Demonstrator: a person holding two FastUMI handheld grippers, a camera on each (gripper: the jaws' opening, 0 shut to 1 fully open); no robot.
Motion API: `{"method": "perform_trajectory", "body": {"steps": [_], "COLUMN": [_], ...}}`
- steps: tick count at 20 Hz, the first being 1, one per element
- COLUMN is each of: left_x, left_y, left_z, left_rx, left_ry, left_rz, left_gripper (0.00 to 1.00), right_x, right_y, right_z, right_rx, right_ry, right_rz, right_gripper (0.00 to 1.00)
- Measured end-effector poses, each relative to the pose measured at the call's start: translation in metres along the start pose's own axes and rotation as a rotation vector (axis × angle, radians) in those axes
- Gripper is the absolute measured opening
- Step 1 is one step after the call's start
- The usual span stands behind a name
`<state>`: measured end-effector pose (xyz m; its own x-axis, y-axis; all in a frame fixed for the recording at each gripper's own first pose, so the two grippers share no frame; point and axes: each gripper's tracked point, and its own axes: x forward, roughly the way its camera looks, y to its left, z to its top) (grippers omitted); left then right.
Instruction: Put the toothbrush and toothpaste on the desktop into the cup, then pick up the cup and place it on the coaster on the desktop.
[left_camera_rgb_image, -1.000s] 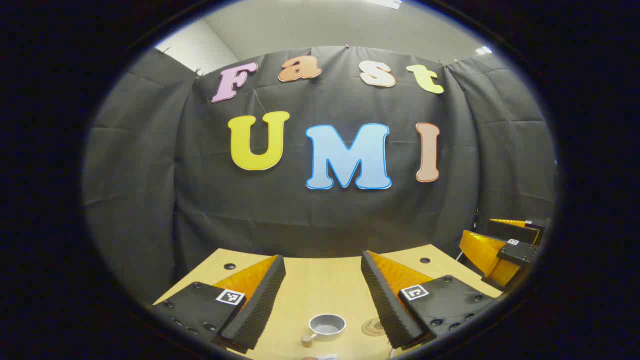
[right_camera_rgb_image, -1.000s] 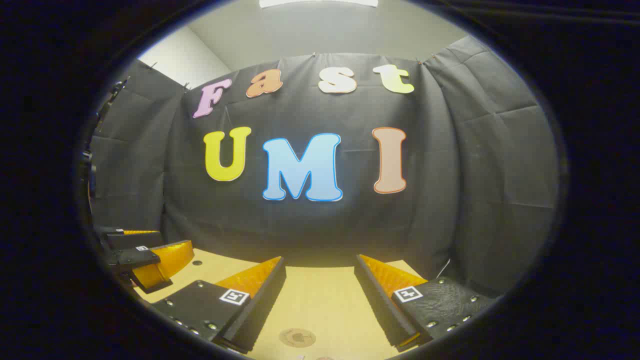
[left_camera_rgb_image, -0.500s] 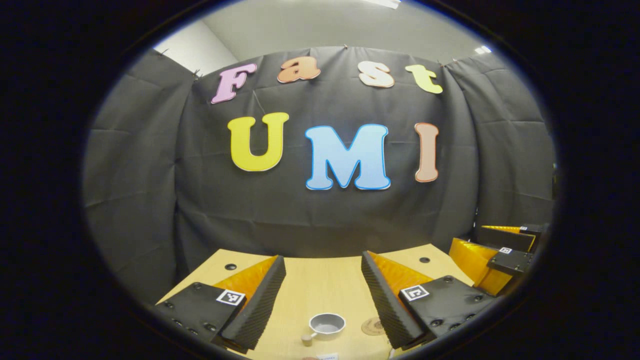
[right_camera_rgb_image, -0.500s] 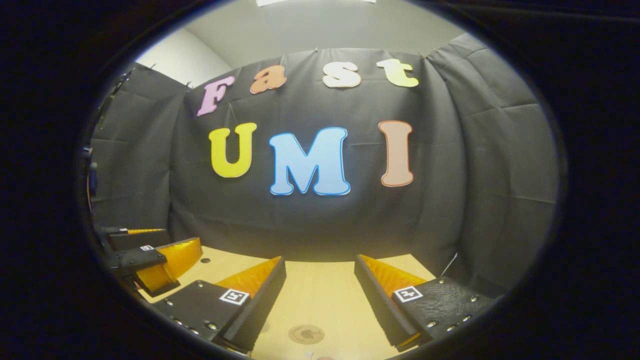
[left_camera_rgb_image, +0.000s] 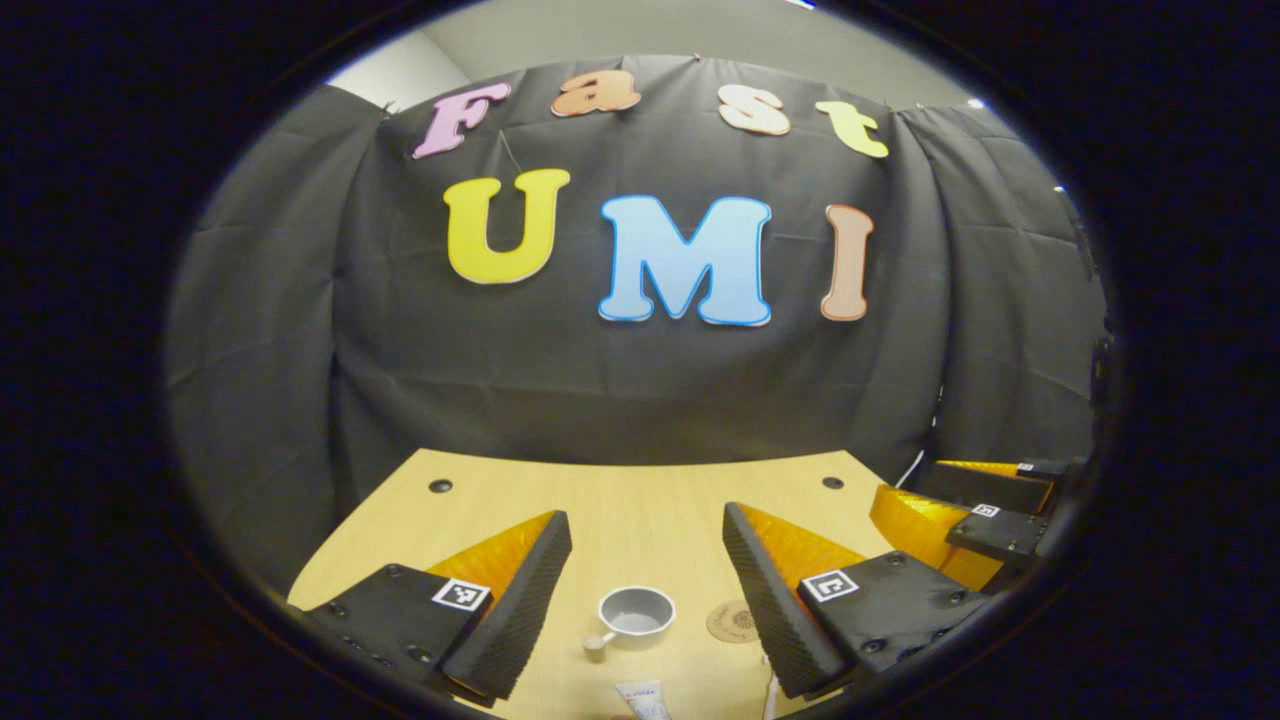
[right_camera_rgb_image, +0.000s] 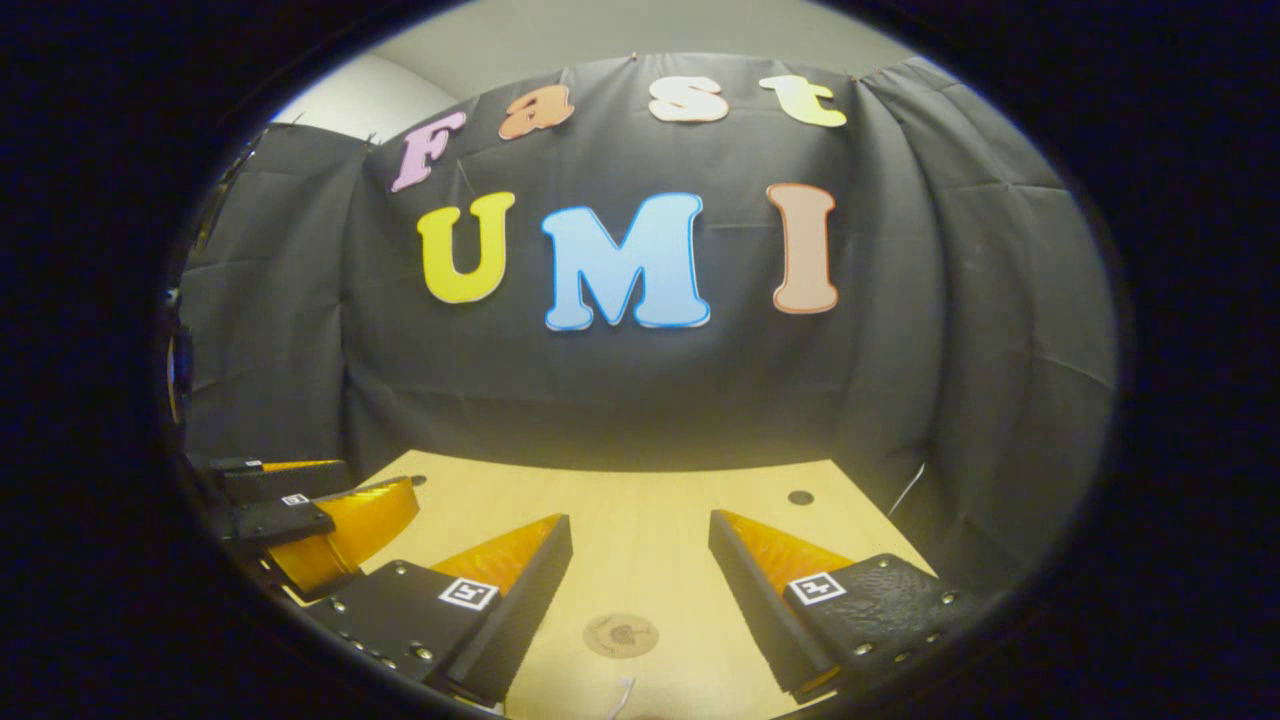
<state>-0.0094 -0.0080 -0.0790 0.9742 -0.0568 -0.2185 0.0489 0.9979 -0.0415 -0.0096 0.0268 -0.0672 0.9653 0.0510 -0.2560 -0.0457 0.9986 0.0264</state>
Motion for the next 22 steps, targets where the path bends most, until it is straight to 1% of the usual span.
{"method": "perform_trajectory", "body": {"steps": [1,4,5,6,9,10,11,12,13,14,15,17,19,20,22], "left_x": [0.000,-0.001,-0.001,-0.001,-0.001,-0.002,-0.003,-0.003,-0.004,-0.006,-0.008,-0.007,-0.010,-0.012,-0.016], "left_y": [-0.001,0.004,0.007,0.007,0.006,0.006,0.005,0.003,0.002,0.000,-0.002,-0.003,-0.005,-0.005,-0.006], "left_z": [-0.015,-0.053,-0.066,-0.078,-0.116,-0.128,-0.137,-0.149,-0.159,-0.166,-0.175,-0.187,-0.214,-0.225,-0.244], "left_rx": [-0.012,-0.043,-0.048,-0.049,-0.050,-0.050,-0.048,-0.047,-0.049,-0.051,-0.050,-0.049,-0.044,-0.046,-0.048], "left_ry": [0.036,0.132,0.159,0.188,0.284,0.315,0.341,0.364,0.386,0.408,0.428,0.482,0.534,0.563,0.625], "left_rz": [-0.013,-0.012,-0.009,-0.007,-0.014,-0.019,-0.022,-0.023,-0.025,-0.029,-0.031,-0.040,-0.040,-0.039,-0.039], "left_gripper": [0.97,1.00,0.94,0.98,0.98,1.00,0.98,0.98,1.00,0.94,1.00,1.00,0.98,1.00,1.00], "right_x": [0.002,0.008,0.008,0.008,0.012,0.013,0.012,0.013,0.014,0.014,0.013,0.013,0.009,0.007,0.005], "right_y": [0.000,0.002,0.003,0.004,0.006,0.006,0.006,0.006,0.006,0.005,0.004,0.000,-0.001,-0.002,-0.003], "right_z": [-0.009,-0.038,-0.053,-0.064,-0.093,-0.102,-0.110,-0.117,-0.125,-0.131,-0.140,-0.162,-0.183,-0.192,-0.208], "right_rx": [0.003,0.014,0.023,0.034,0.055,0.060,0.064,0.067,0.071,0.073,0.077,0.083,0.085,0.083,0.086], "right_ry": [0.026,0.127,0.167,0.202,0.290,0.317,0.341,0.365,0.388,0.412,0.435,0.487,0.542,0.569,0.617], "right_rz": [0.001,0.004,0.007,0.011,0.012,0.011,0.008,0.007,0.005,0.004,0.004,0.005,-0.001,-0.010,-0.015], "right_gripper": [0.90,0.90,0.90,0.90,0.91,0.91,0.92,0.92,0.92,0.92,0.92,0.92,0.92,0.92,0.92]}}
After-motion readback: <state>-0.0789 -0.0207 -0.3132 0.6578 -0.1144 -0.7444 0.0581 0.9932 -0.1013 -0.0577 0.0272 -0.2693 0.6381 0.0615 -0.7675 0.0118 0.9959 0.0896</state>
